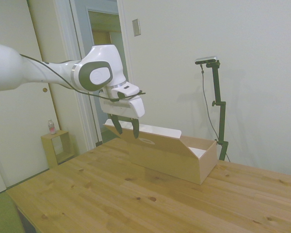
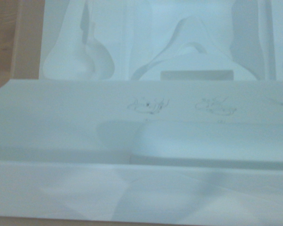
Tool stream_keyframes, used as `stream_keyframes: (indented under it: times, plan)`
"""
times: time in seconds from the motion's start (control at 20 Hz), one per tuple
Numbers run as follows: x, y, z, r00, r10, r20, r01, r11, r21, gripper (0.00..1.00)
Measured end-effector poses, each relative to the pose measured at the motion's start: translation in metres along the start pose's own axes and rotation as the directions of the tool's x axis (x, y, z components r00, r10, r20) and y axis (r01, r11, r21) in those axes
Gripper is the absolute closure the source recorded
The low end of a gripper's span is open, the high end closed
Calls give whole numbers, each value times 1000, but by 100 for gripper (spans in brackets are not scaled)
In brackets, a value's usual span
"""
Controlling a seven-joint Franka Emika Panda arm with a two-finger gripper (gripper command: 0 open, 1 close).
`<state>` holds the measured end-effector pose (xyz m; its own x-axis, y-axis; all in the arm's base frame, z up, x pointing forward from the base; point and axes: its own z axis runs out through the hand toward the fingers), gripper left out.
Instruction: Close the box
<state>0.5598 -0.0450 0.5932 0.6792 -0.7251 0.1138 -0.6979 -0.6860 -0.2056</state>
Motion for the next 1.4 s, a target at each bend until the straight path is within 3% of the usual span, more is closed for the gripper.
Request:
stream_keyframes:
  times: [0.35, 0.7, 0.9, 1.1, 1.4]
  plan:
    - [74, -13, -19, 1000, 7, 18, -6, 1000, -18, 0]
    - [113, -34, -32, 1000, 4, 17, -3, 1000, -30, 0]
    - [139, -40, -18, 1000, -9, 18, 10, 1000, -26, 0]
    - [164, -48, -3, 997, -74, -21, 74, 997, 2, 0]
    - [174, -54, 4, 994, -101, -43, 102, 995, 18, 0]
